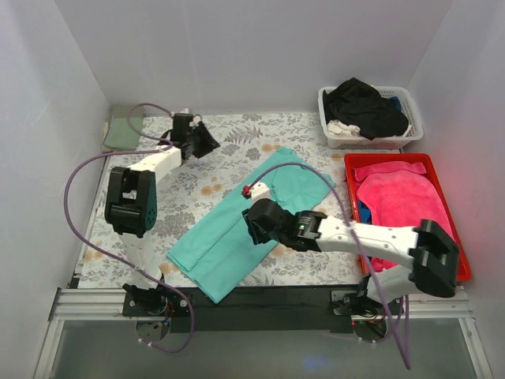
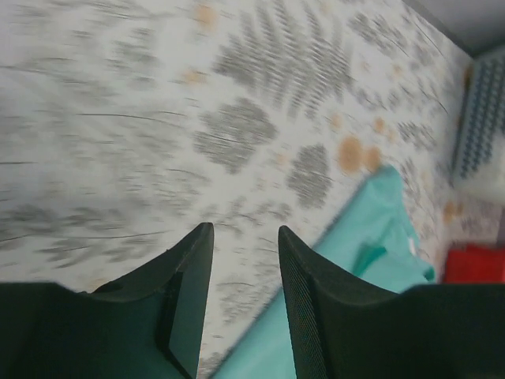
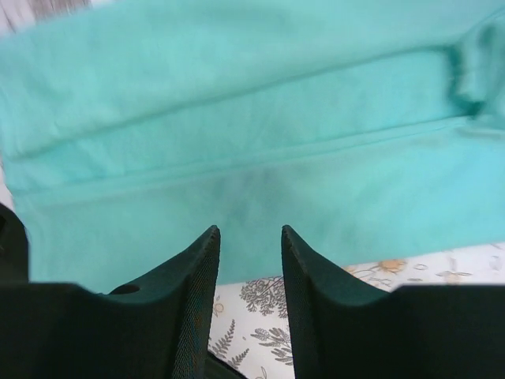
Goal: Fold and stack the t-shirts
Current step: Rotate the tshirt 90 degrees
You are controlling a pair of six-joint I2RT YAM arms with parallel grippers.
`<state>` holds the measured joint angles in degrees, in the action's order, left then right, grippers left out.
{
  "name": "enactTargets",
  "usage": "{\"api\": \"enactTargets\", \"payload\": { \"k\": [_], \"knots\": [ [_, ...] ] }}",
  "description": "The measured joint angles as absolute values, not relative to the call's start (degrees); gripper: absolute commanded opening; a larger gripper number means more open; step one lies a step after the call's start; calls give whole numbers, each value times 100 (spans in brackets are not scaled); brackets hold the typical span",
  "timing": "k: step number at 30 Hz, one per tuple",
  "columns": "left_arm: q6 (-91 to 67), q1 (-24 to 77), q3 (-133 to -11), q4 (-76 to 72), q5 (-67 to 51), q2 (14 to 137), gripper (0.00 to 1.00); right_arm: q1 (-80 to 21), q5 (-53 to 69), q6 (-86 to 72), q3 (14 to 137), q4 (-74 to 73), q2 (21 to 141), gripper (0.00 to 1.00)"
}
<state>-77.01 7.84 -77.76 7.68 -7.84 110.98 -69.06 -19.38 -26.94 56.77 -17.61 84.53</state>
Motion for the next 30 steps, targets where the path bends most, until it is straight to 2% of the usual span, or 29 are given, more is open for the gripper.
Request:
{"api": "enactTargets", "payload": {
  "k": [6, 12, 24, 30],
  "knots": [
    [-7231, 2137, -8545, 425, -1667, 11574, 37, -6893, -3544, -3345, 5531, -2027, 6884, 46],
    [-7096, 2683, -8720, 213, -2213, 12162, 38, -6687, -4644, -4042, 5529, -2974, 6670, 46],
    [-6838, 3621, -9067, 123, -2515, 13006, 38, -6080, -5043, -4593, 5050, -3577, 6077, 46],
    [-6956, 3660, -9623, 436, -1859, 13266, 38, -5959, -5011, -4641, 4910, -3634, 6047, 46]
  ]
}}
